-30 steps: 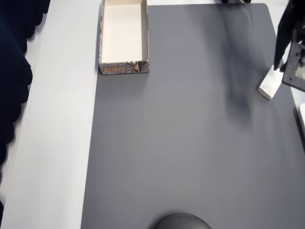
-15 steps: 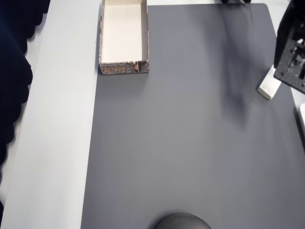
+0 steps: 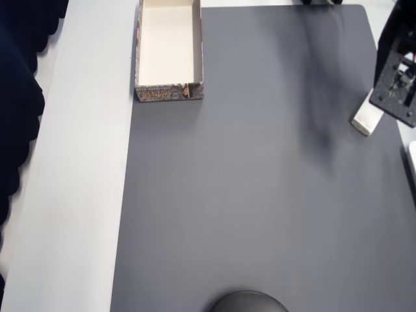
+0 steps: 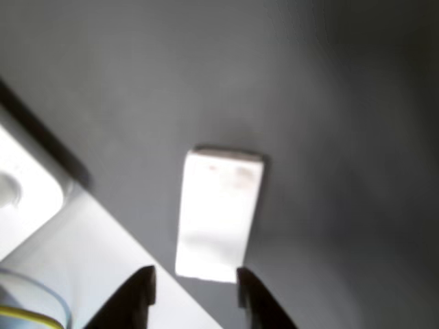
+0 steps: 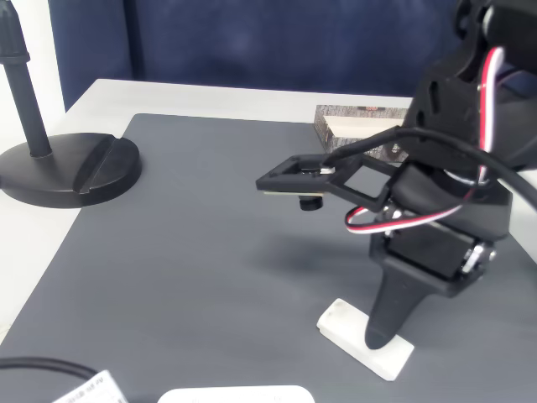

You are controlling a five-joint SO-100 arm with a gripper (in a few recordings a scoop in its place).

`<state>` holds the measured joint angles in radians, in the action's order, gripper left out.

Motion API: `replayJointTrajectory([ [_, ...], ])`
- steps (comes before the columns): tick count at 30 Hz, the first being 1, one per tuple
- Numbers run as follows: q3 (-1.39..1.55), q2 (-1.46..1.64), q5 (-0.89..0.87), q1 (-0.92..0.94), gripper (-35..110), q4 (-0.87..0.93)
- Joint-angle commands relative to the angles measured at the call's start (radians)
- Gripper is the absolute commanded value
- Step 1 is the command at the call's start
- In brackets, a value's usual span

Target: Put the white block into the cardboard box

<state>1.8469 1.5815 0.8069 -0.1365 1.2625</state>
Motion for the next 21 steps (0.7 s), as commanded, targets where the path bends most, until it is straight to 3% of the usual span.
replayJointTrajectory([
  [1,-0.051,0.04,0.002,0.035,18,0.034],
  [21,-0.087,-0.021,-0.011,0.061,26,0.021],
])
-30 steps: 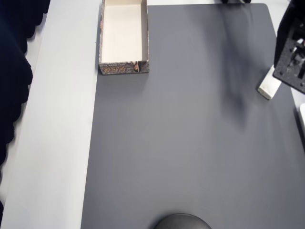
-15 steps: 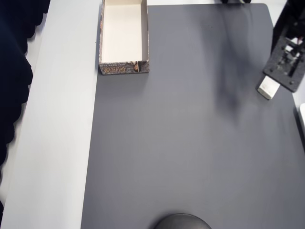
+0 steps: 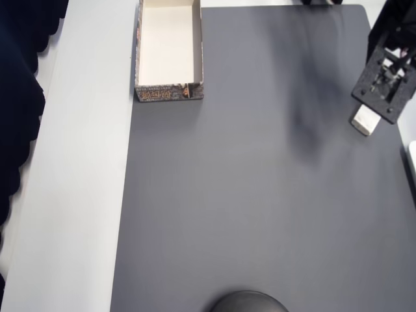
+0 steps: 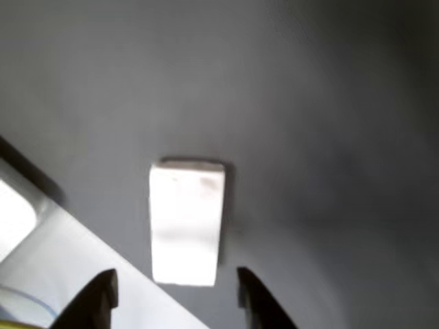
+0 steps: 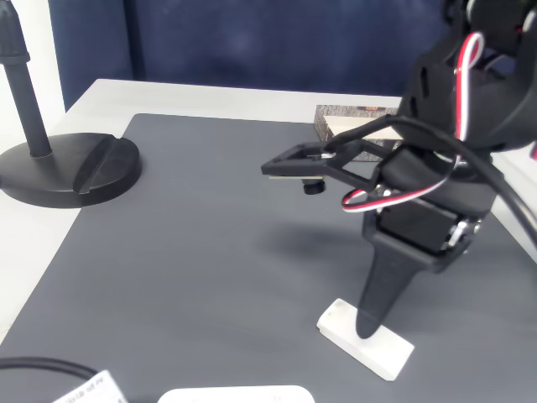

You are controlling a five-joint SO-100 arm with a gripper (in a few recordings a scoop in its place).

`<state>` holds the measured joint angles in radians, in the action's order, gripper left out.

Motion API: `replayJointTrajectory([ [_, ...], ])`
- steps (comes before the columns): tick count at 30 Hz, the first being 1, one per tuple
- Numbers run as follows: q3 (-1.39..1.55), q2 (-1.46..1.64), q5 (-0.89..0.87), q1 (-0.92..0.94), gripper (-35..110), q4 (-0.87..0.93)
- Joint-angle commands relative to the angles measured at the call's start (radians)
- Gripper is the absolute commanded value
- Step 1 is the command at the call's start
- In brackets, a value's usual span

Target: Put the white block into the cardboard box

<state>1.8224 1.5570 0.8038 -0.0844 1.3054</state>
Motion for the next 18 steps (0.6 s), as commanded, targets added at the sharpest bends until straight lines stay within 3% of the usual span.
replayJointTrajectory([
  [1,-0.063,-0.003,-0.008,0.008,26,-0.023],
  [18,-0.066,-0.077,-0.031,0.011,27,-0.074],
])
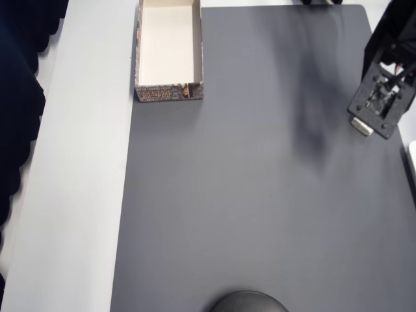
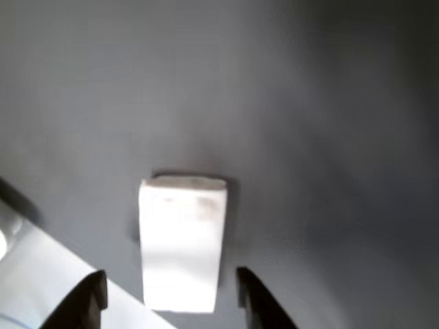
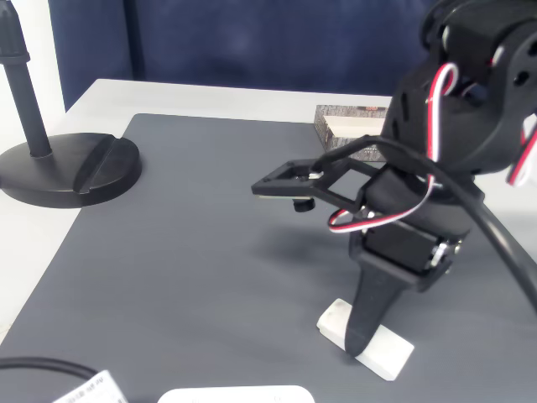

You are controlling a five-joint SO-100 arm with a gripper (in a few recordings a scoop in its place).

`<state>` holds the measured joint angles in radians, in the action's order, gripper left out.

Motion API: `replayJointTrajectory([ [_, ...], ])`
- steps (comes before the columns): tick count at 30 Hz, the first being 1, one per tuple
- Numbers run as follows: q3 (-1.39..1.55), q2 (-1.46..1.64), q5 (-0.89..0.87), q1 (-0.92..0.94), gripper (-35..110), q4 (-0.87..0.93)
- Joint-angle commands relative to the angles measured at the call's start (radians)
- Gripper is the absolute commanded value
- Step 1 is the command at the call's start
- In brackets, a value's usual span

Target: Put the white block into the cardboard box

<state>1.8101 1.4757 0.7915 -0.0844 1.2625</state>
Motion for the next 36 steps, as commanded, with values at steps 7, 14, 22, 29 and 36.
replayJointTrajectory([
  [7,-0.049,-0.012,-0.034,0.023,27,-0.037],
  [14,-0.035,-0.026,-0.049,0.029,28,-0.037],
  [22,-0.029,-0.06,-0.066,0.025,28,-0.057],
  [29,-0.029,-0.066,-0.074,0.026,28,-0.06],
  [36,-0.028,-0.072,-0.077,0.025,28,-0.066],
])
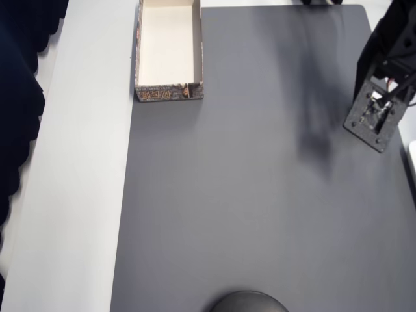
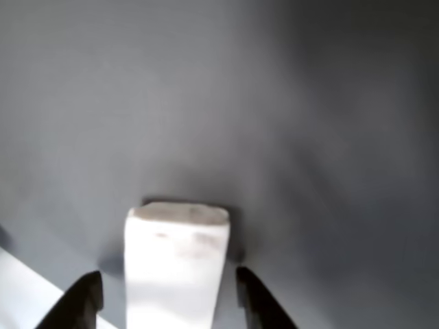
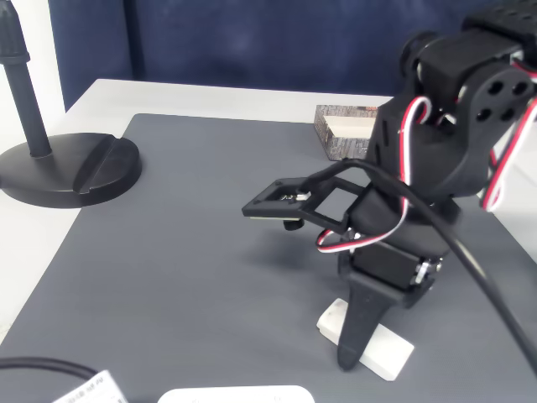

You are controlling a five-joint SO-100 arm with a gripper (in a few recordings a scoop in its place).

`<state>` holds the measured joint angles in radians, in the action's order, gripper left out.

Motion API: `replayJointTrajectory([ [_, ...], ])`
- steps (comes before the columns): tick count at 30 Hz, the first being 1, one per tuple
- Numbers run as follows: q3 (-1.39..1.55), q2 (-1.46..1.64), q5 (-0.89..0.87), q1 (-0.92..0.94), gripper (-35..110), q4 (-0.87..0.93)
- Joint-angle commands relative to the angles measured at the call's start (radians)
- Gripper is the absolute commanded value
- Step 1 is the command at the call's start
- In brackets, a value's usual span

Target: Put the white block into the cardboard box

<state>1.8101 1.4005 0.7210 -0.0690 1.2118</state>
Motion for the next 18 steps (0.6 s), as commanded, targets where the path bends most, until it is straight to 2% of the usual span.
replayJointTrajectory([
  [1,-0.028,0.003,-0.006,0.009,28,-0.017],
  [18,-0.028,-0.009,-0.009,0.002,26,-0.02],
])
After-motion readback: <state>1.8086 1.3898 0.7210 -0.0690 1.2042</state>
